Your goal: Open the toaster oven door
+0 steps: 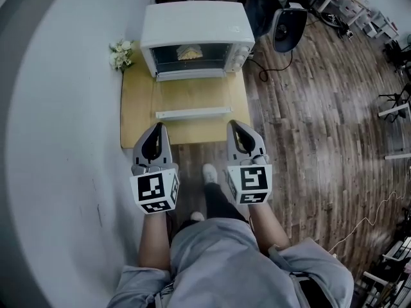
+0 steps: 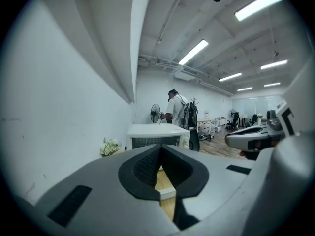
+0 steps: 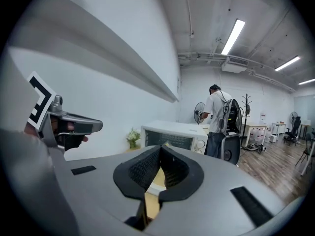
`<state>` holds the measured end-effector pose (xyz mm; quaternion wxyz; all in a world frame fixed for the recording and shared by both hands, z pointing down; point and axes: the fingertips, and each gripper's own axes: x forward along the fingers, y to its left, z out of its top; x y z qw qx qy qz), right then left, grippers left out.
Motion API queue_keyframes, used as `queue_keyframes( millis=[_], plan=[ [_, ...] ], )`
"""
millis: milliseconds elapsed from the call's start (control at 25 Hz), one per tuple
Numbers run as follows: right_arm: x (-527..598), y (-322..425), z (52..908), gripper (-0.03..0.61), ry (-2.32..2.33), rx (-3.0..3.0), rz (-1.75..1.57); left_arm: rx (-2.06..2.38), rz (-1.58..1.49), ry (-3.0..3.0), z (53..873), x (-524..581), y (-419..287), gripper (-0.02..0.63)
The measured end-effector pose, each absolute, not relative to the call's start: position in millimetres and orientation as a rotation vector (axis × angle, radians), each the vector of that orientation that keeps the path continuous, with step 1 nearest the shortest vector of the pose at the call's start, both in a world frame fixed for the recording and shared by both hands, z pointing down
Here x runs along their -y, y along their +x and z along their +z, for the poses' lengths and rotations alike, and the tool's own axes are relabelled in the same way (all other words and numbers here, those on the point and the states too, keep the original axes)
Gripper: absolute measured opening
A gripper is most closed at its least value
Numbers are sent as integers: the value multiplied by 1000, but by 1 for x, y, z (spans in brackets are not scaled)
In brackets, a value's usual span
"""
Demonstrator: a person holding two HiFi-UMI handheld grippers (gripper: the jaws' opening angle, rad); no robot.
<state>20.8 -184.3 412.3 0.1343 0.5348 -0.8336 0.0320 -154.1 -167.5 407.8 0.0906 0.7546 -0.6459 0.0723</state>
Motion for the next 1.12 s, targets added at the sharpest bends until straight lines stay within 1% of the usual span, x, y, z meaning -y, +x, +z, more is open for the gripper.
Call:
queue_keyframes(
  millis=[400,1120],
  plan=[
    [137,39,368,-2,1645,2514,138,1916,152,2293,373,122,-148,2],
    [129,26,363,-2,1626,2531,105,1954,124,2287,364,110,-156,2]
  ],
)
